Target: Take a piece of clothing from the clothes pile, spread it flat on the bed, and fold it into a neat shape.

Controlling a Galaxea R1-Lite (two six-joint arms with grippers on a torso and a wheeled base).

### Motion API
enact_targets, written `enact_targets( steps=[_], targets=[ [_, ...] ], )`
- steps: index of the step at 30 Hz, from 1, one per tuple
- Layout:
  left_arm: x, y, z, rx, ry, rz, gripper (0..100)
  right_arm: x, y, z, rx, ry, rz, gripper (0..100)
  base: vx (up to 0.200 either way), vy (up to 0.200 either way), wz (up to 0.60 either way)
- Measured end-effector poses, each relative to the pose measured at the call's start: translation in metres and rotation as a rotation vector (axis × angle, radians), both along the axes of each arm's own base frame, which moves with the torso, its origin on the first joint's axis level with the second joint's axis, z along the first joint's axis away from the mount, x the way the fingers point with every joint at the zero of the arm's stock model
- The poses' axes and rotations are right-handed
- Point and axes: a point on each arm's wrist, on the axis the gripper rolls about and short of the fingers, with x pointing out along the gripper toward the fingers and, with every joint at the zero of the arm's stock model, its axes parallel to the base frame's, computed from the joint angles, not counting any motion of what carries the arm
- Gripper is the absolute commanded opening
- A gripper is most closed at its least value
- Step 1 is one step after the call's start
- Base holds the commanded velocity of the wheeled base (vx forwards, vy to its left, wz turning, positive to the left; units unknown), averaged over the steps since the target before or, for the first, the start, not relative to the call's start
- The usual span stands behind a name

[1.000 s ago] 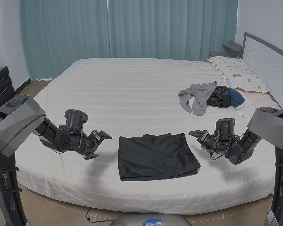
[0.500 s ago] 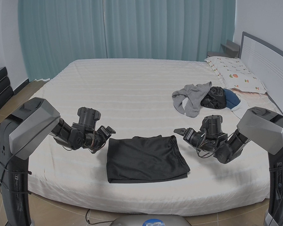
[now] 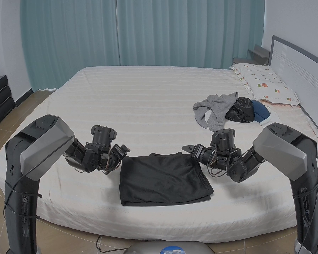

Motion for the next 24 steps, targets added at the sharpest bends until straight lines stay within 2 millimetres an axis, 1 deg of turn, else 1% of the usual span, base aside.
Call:
enact_targets(
  steps=[6,7,15,24],
  targets=[
    [0.000,0.001,-0.001,0.001,0.001,0.002,100,0.009,0.005,-0.008,-0.041,-0.034,-0.010,100,0.000,0.000,0.00],
    [0.000,0.001,-0.001,0.001,0.001,0.002,100,0.010,0.005,-0.010,-0.045,-0.035,-0.010,0,0.000,0.000,0.00],
    [0.000,0.000,-0.002,0.002,0.002,0.001,100,0.017,0.004,-0.020,-0.095,-0.058,-0.032,0,0.000,0.000,0.00],
    [0.000,0.000,-0.002,0.005,-0.001,-0.002,100,0.027,-0.018,-0.017,-0.099,-0.067,-0.111,0,0.000,0.000,0.00]
  ],
)
